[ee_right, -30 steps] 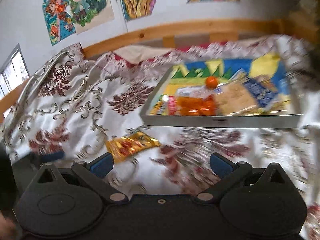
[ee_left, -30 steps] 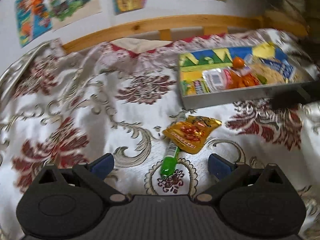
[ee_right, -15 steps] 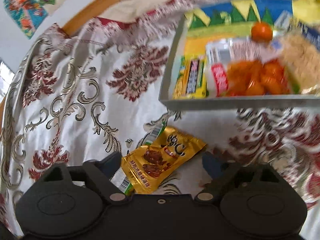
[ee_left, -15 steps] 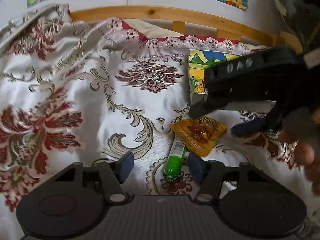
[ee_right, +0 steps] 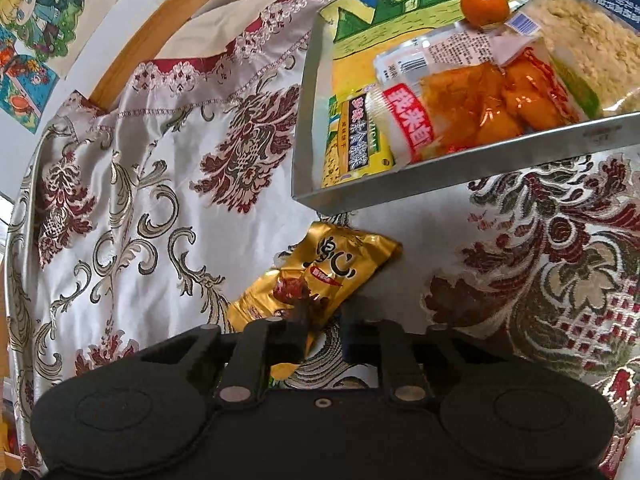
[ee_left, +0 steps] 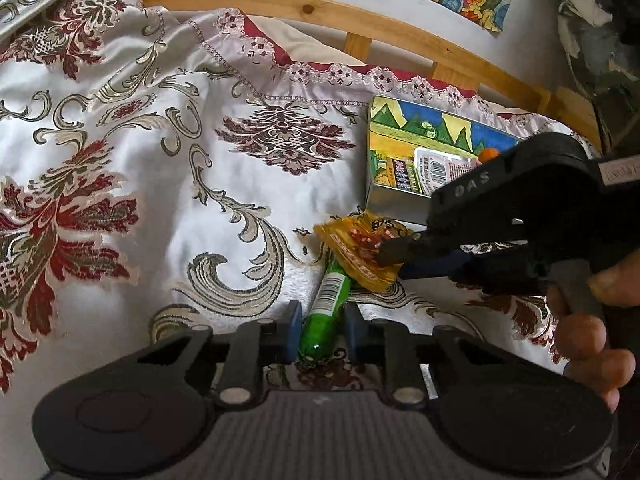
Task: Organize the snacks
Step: 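Lower the left gripper onto the green sausage stick while the right lowers onto the yellow duck-neck pack, then close the left gripper on the sausage stick while the right grasps the duck-neck pack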
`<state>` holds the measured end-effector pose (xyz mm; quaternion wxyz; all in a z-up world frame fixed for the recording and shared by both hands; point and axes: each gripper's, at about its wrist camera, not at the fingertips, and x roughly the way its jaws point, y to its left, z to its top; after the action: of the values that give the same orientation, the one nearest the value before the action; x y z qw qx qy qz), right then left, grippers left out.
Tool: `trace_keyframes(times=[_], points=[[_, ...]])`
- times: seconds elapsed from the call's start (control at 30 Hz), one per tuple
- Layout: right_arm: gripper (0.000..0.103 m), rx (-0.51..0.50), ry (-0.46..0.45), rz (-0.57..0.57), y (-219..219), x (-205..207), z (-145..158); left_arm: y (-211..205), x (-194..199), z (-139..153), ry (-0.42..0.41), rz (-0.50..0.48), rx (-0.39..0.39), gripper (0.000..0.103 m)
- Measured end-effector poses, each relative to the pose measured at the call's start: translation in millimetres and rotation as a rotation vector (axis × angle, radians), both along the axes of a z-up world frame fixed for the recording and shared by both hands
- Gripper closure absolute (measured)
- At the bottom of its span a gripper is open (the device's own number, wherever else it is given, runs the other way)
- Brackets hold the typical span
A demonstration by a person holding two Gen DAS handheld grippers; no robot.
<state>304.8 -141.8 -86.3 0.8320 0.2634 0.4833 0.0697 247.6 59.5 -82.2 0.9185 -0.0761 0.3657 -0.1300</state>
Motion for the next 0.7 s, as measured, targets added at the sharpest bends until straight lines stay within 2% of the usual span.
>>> trace_keyframes(times=[0.23, 0.37, 0.7], points=[[0.097, -0.018, -0.036, 0.015, -7, -15, 11, -5, -2, 4, 0.026, -0.01, -0.001, 0.082], [0.101, -0.055, -0.049, 0.043, -20, -40, 20, -5, -6, 6, 0.063, -0.033, -0.052, 0.084], [0.1, -0.011, -0.043, 0.059, -67, -102, 29, 1, -24, 15, 0.129, -0.039, -0.15, 0.085]])
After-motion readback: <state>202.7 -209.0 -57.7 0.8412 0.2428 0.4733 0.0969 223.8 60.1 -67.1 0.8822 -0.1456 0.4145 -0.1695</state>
